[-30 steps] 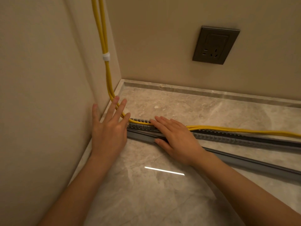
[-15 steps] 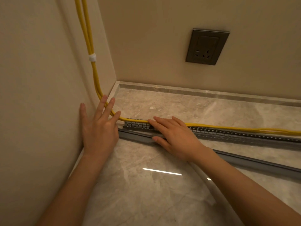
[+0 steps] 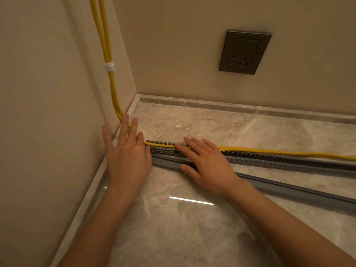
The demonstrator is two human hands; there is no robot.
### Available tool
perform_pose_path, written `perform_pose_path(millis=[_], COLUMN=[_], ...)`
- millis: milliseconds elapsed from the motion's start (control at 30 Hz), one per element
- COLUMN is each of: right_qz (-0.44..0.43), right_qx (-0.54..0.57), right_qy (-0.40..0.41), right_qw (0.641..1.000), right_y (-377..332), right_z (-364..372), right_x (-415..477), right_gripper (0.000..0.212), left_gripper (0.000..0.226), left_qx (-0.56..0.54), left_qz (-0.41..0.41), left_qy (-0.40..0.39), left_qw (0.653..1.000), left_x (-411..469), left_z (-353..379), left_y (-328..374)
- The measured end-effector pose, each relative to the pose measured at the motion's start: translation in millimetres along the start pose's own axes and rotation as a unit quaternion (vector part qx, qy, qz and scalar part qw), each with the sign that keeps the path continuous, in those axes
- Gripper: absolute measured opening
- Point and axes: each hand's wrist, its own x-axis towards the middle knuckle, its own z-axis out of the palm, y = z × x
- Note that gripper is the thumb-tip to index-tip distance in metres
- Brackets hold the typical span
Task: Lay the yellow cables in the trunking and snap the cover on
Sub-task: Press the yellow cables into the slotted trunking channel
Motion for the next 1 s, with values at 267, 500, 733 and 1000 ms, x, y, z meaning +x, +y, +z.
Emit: perform_pose_path(millis=[267, 500, 733, 1000], right_qz=[0.033, 0.089, 0.19, 0.248], right_qx=[0.199, 0.249, 0.067, 0.095], right_qy=[0.031, 0.053, 0.116, 0.12], right_qw=[0.979, 0.963, 0.973, 0.956], right_y=[-0.3, 26.5, 76.8, 104.9], right_z=[-9.1, -31.8, -41.4, -45.8], right_x=[1.3, -17.2, -57.1, -69.9], right_gripper=[0.049, 0.033, 0.026, 0.019], left_gripper=[0.042, 0.038, 0.036, 0.035], left_qx=[-0.229, -0.266, -0.258, -0.255], left_qz=[0.074, 0.062, 0.04, 0.031], left_qy=[-0.06, -0.053, -0.046, -0.058], left_qw=[0.969, 0.961, 0.964, 0.965], left_x=[-13.8, -27.6, -28.7, -27.7], left_z=[-1.3, 6.1, 8.9, 9.0], left_y=[62.9, 82.7, 84.4, 88.1])
